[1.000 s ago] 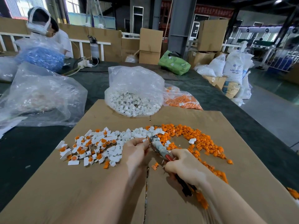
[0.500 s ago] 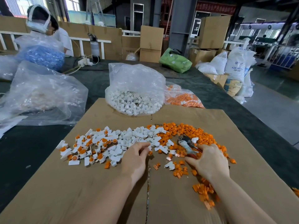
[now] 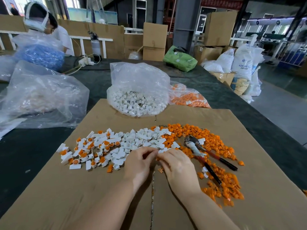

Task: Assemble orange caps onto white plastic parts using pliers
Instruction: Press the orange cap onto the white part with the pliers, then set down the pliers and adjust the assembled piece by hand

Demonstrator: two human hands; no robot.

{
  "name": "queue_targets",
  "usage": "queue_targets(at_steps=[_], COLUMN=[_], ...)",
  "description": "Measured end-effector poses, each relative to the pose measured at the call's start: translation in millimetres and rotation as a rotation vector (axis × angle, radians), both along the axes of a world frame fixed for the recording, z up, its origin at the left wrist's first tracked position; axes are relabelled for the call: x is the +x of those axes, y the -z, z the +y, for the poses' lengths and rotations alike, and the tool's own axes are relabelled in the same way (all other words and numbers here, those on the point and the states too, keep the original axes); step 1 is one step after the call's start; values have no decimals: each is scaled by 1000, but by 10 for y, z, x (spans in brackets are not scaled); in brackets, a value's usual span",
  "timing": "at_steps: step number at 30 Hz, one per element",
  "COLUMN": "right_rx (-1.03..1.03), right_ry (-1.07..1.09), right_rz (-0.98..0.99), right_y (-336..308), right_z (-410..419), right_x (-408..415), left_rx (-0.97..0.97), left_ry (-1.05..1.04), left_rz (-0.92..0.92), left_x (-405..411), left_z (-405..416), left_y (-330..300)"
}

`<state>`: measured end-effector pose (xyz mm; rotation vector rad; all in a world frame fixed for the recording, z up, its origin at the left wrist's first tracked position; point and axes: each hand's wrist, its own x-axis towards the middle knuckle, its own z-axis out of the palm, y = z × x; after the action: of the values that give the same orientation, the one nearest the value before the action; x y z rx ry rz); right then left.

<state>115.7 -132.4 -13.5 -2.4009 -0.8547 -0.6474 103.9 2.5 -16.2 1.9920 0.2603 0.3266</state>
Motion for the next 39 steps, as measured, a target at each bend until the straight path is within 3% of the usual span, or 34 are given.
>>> queue_targets(at_steps=[4,12,24,32,36,39], right_rx=[118,169,99,282,228,256], right_ry=[14,55,73,107,45,121], right_rz=[-25,57,-5,106,46,17], right_y=[51,67,23,55,56,55], right_z=[46,25,48,-1,12,-8], right_x=[4,-9,-47,-12,-13,-1], left_rx=[-108,123,300,92,100,64], left_ry=[42,116,120,90,101,86], left_rz=[27,-35,-83,-43,-21,-20], left_x=[-78,-88,-76,-80,-85,-99], left_z=[34,-13,-44,-2,-6,-18], left_y=[1,23,103,81,79,63])
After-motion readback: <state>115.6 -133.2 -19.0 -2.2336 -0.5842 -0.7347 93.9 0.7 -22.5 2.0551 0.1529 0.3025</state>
